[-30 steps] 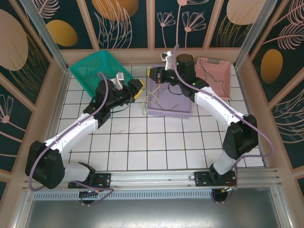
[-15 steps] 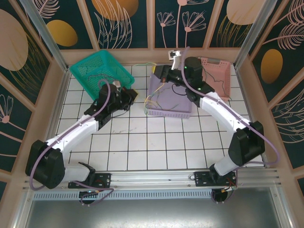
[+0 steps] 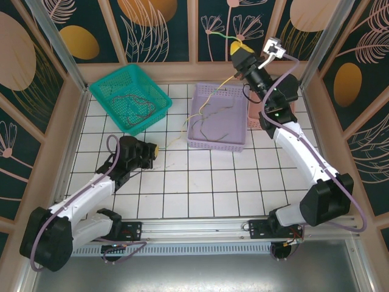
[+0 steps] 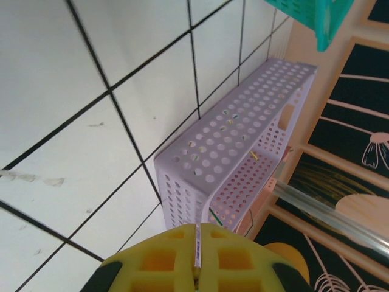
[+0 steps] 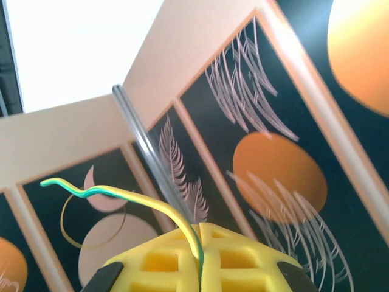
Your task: Untangle the cables
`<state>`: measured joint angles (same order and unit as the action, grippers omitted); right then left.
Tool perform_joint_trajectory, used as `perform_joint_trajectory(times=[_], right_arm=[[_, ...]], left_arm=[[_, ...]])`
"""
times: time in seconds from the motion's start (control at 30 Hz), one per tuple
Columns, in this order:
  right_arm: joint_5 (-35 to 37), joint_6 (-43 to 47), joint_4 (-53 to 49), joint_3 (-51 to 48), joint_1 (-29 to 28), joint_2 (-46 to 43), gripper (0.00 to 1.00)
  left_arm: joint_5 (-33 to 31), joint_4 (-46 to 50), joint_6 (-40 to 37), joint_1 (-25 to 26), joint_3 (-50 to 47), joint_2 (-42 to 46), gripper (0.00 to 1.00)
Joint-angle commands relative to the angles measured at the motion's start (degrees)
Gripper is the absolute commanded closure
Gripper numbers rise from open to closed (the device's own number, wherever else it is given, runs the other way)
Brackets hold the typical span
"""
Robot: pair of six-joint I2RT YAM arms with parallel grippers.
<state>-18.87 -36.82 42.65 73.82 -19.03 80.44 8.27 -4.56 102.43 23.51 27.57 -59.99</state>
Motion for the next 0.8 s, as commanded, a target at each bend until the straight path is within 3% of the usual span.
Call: perform_joint_trajectory(times=[0.0,0.3,0.57,0.77], right_arm=[[3.7,-7.5,13.4,0.1,3.5,1.1,1.0],[-2.6,-14.1,22.0,0.3,8.4,2.7,1.0],[-13.7,-31.3,37.8,9.6,13.2,10.7,1.0],[-13.2,-23.3,30.2,13.1,14.2,7.7,1.0]], left_arm=[[-3.0,3.5,5.8,-1.0,-3.9,2.0,1.0],[-2.8,6.0,6.2,-2.7,-7.4,6.1,1.0],[-0.5,6.9,4.5,-5.9,-7.9,5.2,1.0],[0.1,8.6,0.6,-7.6,-5.3,1.8,1.0]])
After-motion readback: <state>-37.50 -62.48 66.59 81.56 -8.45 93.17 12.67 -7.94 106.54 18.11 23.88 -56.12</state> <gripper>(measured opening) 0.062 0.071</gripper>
